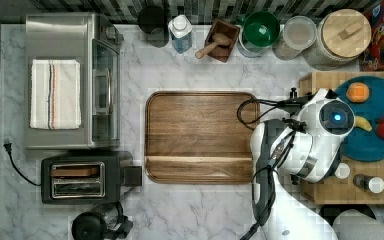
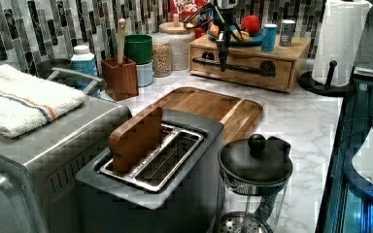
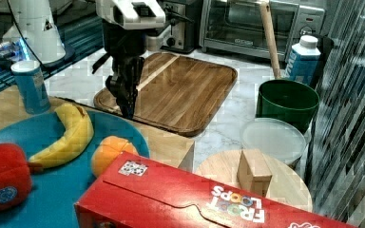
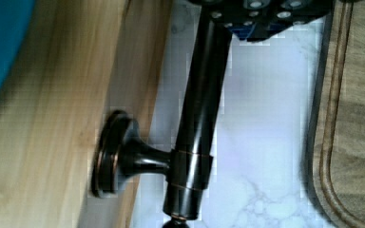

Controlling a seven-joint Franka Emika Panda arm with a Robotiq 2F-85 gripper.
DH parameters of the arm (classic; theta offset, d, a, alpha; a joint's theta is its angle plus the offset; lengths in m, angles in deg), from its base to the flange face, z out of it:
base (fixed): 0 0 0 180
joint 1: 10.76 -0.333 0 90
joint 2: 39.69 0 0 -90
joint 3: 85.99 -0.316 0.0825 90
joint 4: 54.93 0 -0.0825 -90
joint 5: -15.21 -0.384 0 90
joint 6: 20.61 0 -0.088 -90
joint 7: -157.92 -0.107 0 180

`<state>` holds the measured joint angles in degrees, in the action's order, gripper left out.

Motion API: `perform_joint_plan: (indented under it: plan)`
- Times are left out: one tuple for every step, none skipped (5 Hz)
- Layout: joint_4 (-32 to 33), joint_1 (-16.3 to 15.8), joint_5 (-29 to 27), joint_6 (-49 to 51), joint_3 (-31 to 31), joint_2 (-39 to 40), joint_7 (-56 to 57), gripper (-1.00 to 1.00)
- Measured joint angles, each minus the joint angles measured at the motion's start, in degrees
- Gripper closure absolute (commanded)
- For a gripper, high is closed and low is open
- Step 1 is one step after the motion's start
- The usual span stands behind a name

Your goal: Close the drawer.

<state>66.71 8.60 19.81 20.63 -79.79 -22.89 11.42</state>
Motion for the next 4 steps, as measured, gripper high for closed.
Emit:
perform_joint_plan:
  plan:
    - [-1.6,-0.2,0.5,3.1,0.0,0.4,0.0,1.00]
    - [-2.9,-0.3,0.5,3.7,0.0,1.2,-0.3,1.00]
    - [-3.7,-0.3,0.5,3.7,-0.2,2.0,-0.3,1.00]
    - [-4.0,-0.3,0.4,4.0,-0.2,2.1,-0.3,1.00]
